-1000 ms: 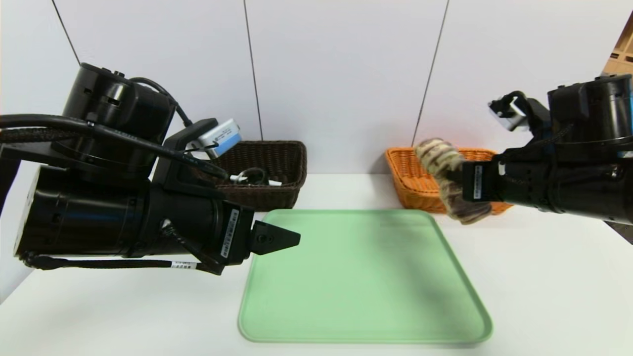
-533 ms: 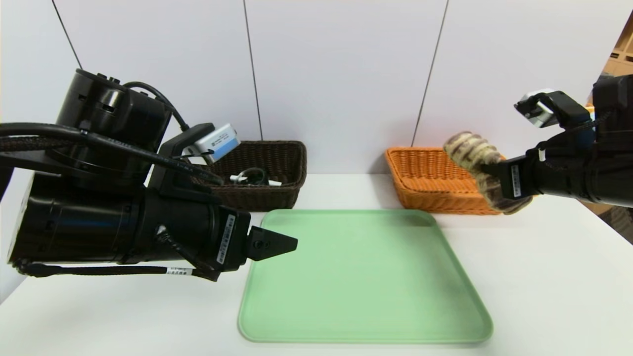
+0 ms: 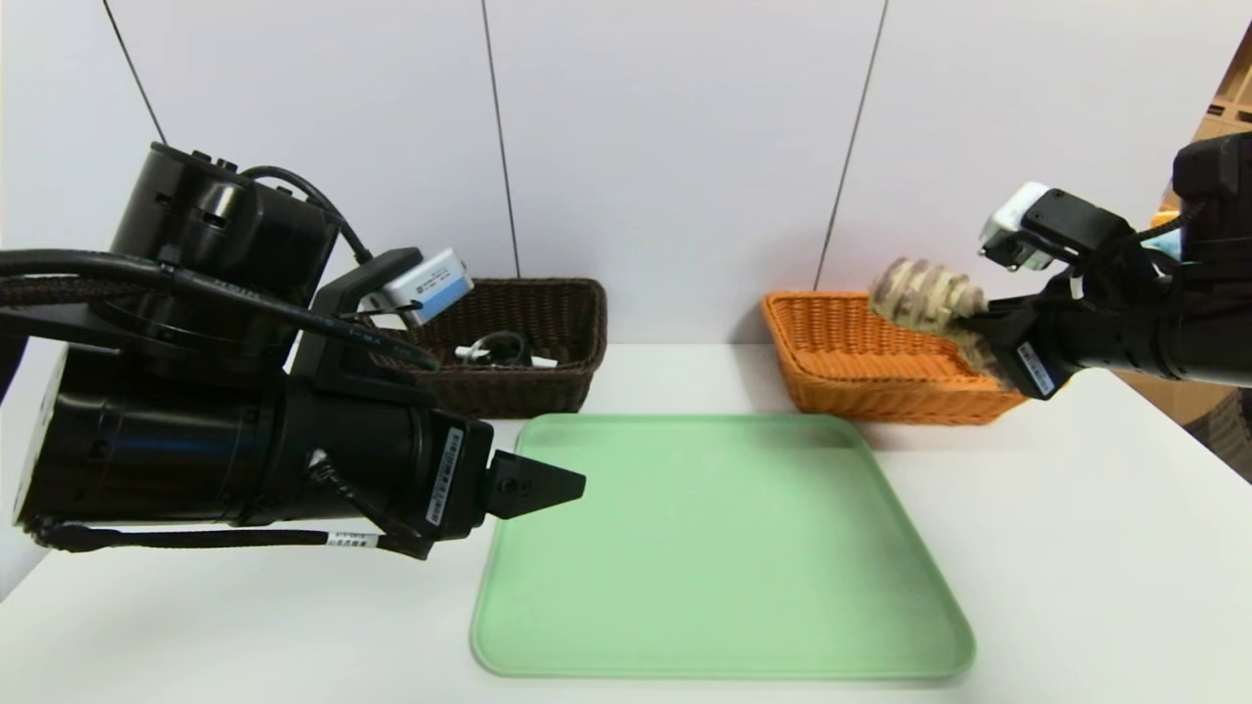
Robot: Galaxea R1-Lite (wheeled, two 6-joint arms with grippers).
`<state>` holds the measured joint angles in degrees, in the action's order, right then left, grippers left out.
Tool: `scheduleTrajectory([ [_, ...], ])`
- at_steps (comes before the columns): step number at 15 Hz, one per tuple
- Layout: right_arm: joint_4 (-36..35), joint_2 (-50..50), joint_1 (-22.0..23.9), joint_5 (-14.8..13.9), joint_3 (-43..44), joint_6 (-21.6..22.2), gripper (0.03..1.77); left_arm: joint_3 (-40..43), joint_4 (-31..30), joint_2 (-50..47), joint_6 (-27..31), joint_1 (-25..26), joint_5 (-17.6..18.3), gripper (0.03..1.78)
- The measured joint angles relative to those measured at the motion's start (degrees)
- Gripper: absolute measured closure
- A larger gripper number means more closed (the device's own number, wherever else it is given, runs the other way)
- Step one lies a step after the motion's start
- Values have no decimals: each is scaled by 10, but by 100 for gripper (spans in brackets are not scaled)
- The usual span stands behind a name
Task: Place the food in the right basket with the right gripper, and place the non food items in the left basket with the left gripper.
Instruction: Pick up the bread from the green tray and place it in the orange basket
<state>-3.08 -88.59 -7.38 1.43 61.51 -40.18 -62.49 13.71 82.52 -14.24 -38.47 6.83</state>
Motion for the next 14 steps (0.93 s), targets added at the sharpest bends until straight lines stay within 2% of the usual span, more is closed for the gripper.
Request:
scheduleTrajectory([
  [4, -1, -23, 11, -22, 33, -74, 173, 0, -9, 3, 1, 3, 0, 12],
  [7, -20, -47, 23, -24, 47, -119, 173, 4, -21, 6, 0, 4, 1, 12],
  [12, -47, -95, 23, -25, 65, -177, 173, 7, -24, 8, -1, 4, 1, 12],
  [14, -47, -115, 19, -25, 71, -185, 173, 7, -25, 9, -1, 4, 1, 12],
])
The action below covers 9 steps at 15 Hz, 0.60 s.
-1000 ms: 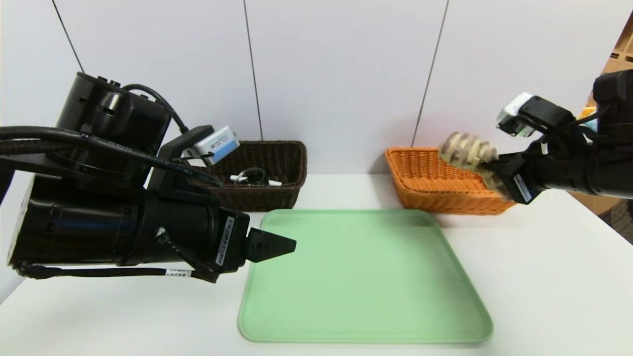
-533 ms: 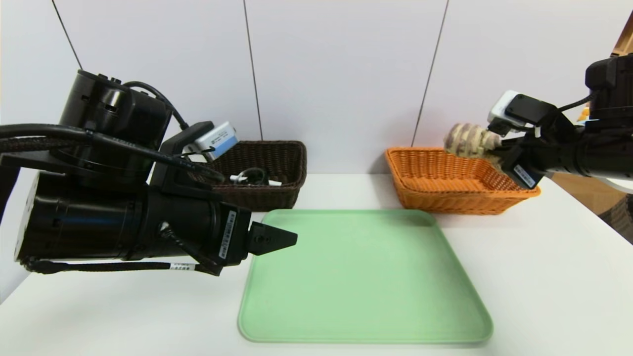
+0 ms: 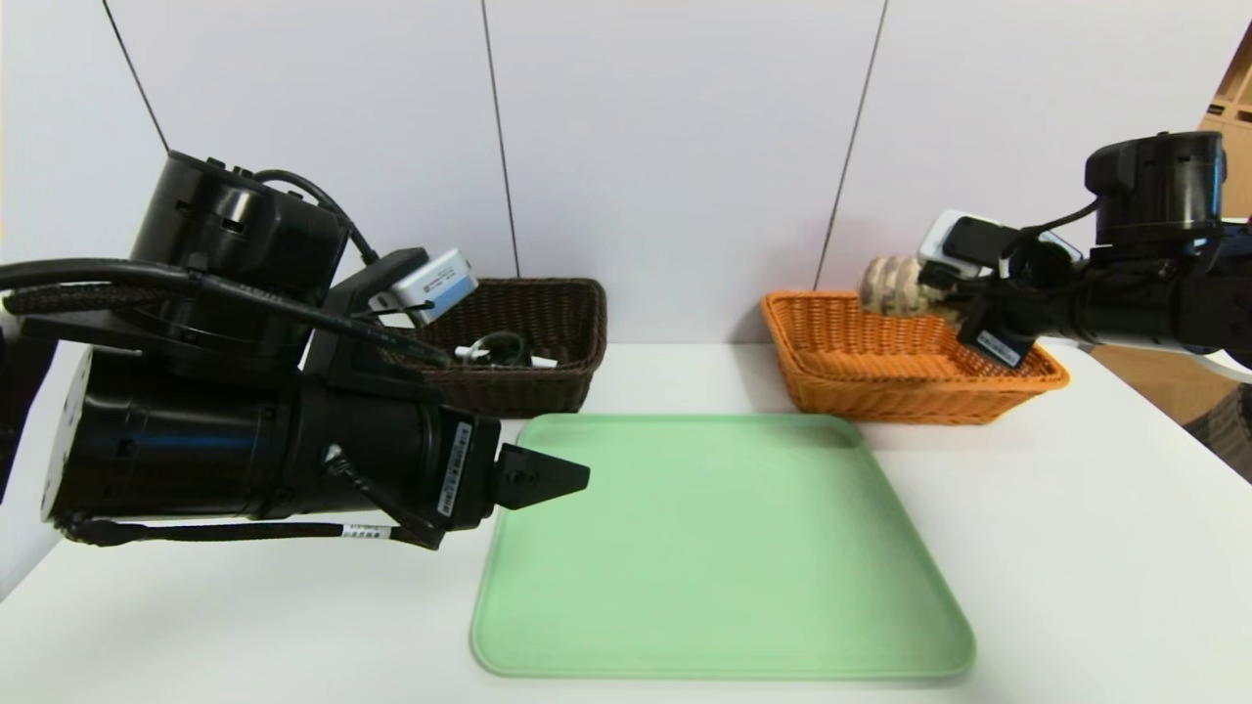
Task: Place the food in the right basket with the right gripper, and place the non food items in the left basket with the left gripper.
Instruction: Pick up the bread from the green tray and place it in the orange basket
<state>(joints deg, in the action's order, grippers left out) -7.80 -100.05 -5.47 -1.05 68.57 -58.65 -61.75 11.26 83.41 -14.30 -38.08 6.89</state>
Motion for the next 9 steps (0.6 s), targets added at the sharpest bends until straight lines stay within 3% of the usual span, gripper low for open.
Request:
scheduleTrajectory([
  [9, 8, -101, -1, -7, 78, 5, 173, 1, 0, 9, -1, 3, -1, 12],
])
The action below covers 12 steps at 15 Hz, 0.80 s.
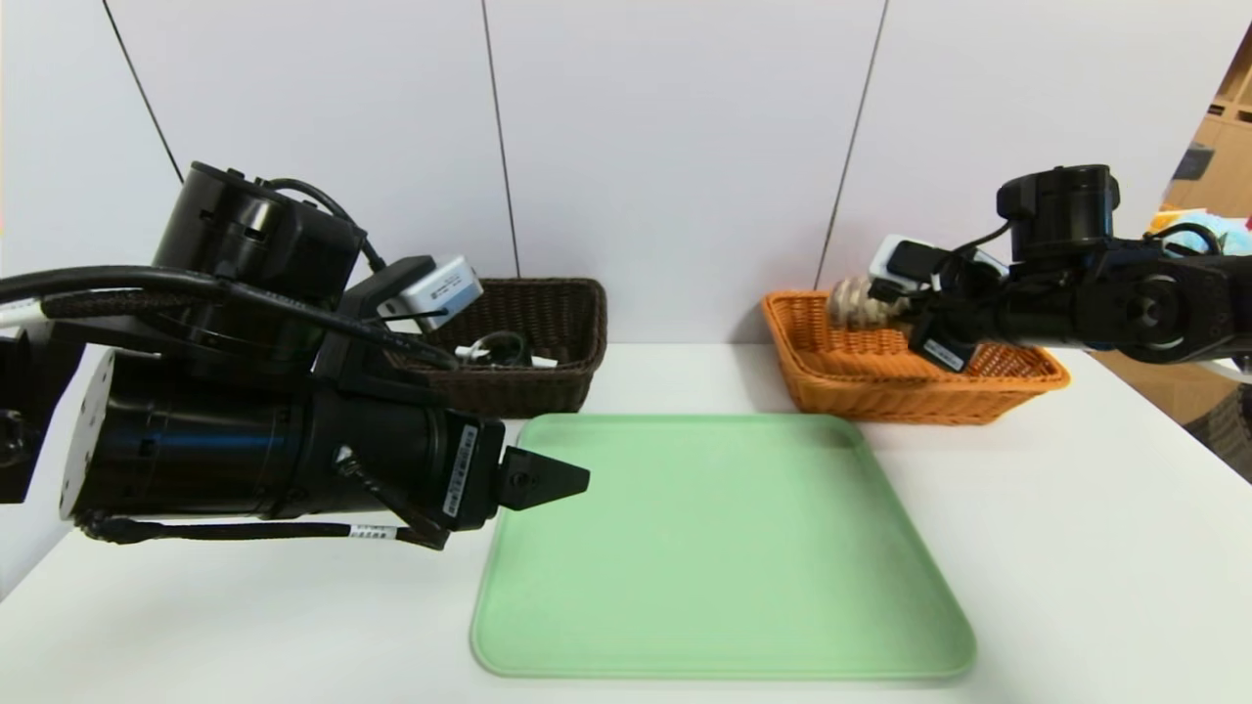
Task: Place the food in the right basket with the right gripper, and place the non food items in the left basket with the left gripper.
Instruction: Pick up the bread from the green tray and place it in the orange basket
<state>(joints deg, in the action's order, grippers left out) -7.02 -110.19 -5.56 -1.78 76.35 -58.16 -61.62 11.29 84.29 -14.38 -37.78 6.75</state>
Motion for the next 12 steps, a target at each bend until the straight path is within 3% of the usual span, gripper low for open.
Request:
scheduleTrajectory([
  [4, 8, -43, 9, -6, 45, 3, 173, 0, -1, 4, 0, 2, 0, 12],
  [12, 104, -77, 12, -4, 114, 34, 173, 1, -1, 9, 0, 9, 0, 12],
])
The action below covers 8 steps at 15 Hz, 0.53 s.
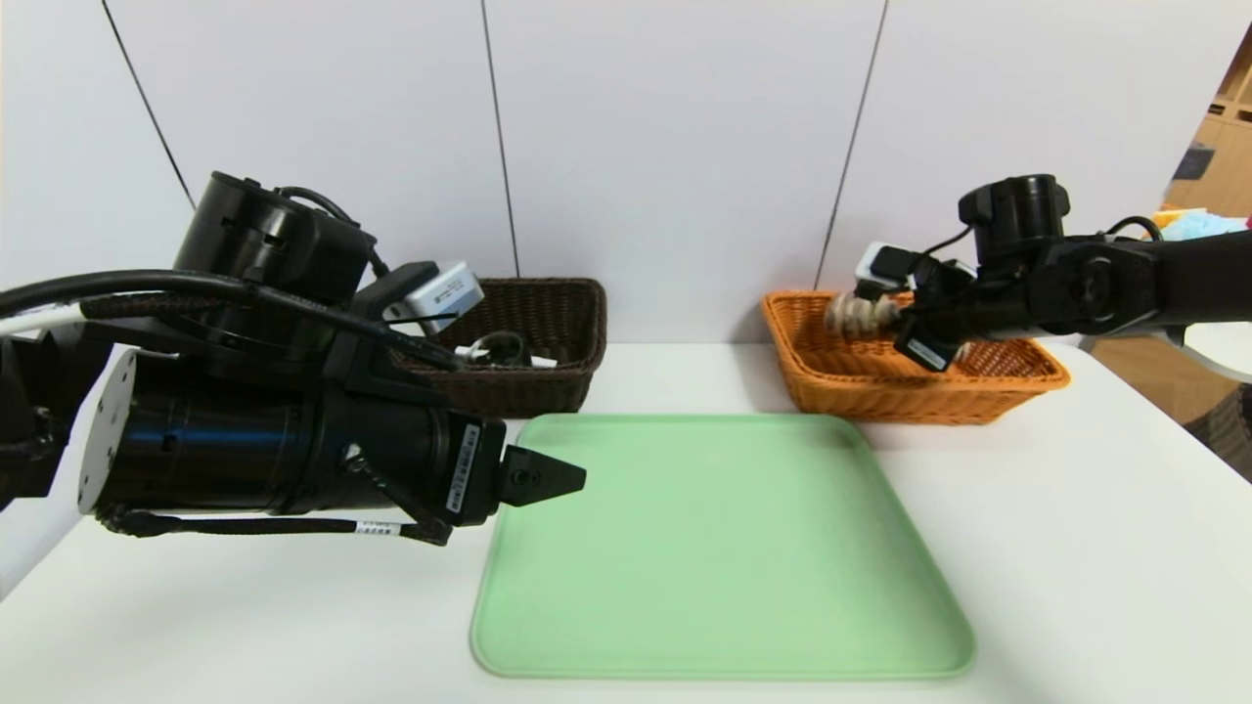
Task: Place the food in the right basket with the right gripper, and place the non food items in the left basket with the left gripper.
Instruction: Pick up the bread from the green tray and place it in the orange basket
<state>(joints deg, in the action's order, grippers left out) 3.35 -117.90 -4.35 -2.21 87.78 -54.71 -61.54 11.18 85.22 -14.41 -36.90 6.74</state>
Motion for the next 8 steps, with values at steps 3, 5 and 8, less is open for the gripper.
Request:
scheduleTrajectory([
  [3, 42, -10, 0, 2, 33, 24, 173, 4, -23, 3, 0, 1, 1, 12],
  [5, 69, -19, 0, 3, 60, 40, 173, 7, -26, 5, 0, 1, 2, 12],
  [8, 130, -33, 0, 5, 107, 68, 173, 8, -26, 5, 0, 2, 3, 12],
])
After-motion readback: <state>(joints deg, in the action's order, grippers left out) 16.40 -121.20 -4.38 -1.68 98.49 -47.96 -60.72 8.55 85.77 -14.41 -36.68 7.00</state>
